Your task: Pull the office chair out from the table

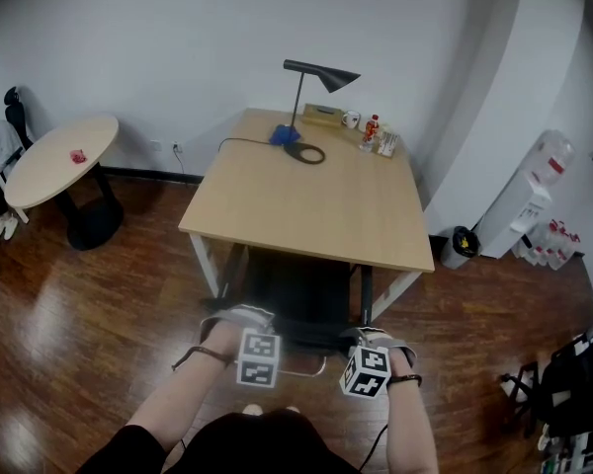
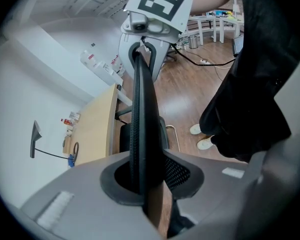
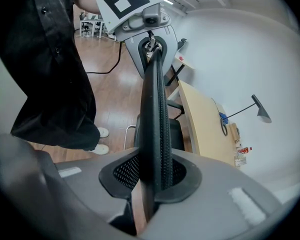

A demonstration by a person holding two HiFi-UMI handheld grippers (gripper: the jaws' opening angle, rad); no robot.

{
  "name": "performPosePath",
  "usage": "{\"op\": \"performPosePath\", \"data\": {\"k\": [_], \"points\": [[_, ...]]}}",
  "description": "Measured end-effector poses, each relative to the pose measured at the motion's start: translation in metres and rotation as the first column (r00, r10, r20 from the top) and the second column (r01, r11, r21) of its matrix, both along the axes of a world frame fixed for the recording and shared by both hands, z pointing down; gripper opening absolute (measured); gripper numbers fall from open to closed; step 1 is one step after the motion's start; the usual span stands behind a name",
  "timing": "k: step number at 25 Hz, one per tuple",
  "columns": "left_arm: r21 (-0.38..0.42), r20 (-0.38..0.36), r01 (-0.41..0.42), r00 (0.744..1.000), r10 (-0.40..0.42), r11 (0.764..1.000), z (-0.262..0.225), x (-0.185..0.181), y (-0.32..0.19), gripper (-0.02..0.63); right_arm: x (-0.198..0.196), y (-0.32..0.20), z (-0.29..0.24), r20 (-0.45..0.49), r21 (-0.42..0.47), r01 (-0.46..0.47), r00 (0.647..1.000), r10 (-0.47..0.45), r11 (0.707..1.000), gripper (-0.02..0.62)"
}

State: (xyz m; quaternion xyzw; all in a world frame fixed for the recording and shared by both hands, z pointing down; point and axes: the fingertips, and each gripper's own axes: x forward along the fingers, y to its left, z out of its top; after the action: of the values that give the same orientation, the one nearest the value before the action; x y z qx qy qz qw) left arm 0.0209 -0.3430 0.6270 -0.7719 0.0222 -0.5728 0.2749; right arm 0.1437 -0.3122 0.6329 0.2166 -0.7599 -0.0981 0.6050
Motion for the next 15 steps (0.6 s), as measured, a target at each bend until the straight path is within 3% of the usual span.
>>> {"op": "performPosePath", "data": {"k": [15], "points": [[-0.023, 0.010, 0.038, 0.999, -0.038, 0.999, 0.001, -0.004, 0.029, 0.091, -0.005, 0.029, -0.001, 0.009, -0.036, 0.031, 0.999, -0.030, 0.999, 0.084]]}}
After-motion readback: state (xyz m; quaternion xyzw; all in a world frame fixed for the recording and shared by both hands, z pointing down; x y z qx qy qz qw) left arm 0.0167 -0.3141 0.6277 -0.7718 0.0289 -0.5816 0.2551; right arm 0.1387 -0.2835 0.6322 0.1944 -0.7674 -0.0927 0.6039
